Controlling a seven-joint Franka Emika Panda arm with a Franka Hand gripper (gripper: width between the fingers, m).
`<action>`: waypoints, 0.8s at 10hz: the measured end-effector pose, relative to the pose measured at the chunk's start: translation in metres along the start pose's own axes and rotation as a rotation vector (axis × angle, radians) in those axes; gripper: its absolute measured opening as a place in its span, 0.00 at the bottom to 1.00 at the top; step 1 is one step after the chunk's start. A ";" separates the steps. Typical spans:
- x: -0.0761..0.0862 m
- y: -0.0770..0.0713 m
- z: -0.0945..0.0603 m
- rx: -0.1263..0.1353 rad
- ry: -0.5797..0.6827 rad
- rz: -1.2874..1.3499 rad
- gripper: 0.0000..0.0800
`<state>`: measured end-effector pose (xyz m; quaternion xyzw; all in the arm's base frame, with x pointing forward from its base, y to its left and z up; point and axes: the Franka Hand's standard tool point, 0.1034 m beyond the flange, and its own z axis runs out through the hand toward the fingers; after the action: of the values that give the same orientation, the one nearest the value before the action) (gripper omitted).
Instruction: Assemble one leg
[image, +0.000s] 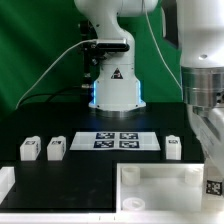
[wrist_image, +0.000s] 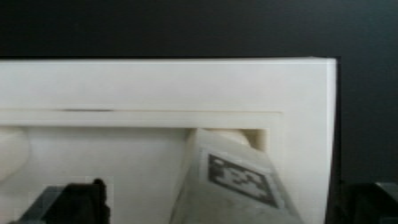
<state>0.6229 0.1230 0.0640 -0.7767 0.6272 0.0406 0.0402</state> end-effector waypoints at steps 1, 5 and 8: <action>0.000 0.002 0.002 -0.005 0.002 -0.158 0.81; 0.002 0.002 0.002 -0.008 0.006 -0.569 0.81; 0.006 -0.004 -0.003 -0.014 0.035 -0.885 0.81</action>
Offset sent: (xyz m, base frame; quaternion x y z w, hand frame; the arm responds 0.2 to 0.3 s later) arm 0.0000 0.0000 0.0000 0.0000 0.0000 -0.2667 0.9638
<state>0.6282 0.1175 0.0665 -0.9713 0.2346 0.0107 0.0378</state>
